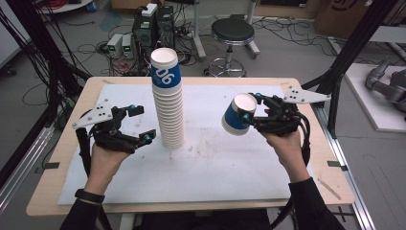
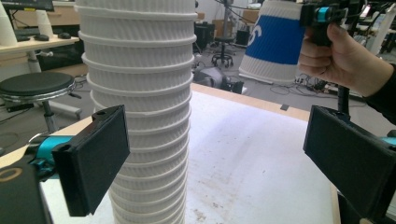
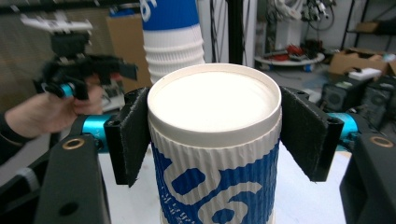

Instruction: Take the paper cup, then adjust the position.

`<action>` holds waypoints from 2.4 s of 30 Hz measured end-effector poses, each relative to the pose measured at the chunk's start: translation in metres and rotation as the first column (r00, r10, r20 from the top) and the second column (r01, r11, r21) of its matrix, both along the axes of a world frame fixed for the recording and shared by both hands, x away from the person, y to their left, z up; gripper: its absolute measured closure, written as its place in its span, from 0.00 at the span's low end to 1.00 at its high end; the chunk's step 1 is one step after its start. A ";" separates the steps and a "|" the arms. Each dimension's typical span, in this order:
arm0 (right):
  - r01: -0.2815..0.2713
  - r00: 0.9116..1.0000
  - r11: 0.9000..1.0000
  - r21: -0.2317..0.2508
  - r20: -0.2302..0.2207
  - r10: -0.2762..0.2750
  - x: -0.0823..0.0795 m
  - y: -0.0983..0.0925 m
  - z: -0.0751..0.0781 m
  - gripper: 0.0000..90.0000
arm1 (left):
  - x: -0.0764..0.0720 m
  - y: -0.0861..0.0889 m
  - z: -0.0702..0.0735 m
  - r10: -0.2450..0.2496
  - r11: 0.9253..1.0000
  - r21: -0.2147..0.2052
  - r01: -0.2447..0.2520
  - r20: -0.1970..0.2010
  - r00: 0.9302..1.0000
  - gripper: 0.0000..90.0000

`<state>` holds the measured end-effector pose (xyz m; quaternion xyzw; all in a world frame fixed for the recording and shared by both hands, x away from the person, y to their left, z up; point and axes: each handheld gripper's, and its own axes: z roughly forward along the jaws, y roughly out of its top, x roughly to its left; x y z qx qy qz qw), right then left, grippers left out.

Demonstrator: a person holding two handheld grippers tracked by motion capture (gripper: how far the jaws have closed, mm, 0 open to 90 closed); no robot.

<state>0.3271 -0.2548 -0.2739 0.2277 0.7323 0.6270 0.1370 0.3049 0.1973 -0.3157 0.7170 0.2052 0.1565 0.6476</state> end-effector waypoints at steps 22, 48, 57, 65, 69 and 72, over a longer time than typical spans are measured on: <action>0.021 1.000 1.000 -0.001 -0.015 -0.021 -0.006 -0.014 -0.008 0.33 | 0.000 -0.018 0.002 -0.038 0.999 0.035 0.038 -0.002 0.999 0.08; -0.102 0.995 0.995 0.016 -0.019 0.102 -0.010 -0.005 -0.006 0.33 | 0.002 -0.091 -0.003 -0.253 0.967 -0.003 0.254 -0.068 0.965 0.08; -0.173 0.984 0.985 0.019 -0.026 0.174 -0.013 0.002 -0.006 0.33 | 0.005 -0.117 -0.003 -0.314 0.949 0.006 0.316 -0.095 0.945 0.08; -0.209 0.977 0.978 0.011 -0.028 0.209 -0.014 0.011 -0.007 0.33 | 0.009 -0.136 -0.008 -0.363 0.932 -0.026 0.362 -0.105 0.926 0.08; -0.221 0.975 0.975 0.010 -0.036 0.221 -0.015 0.014 -0.007 0.33 | 0.011 -0.143 -0.010 -0.367 0.930 -0.027 0.366 -0.109 0.924 0.08; -0.229 0.973 0.973 0.012 -0.033 0.229 -0.015 0.015 -0.007 0.33 | 0.013 -0.148 -0.012 -0.358 0.934 -0.022 0.357 -0.117 0.927 0.08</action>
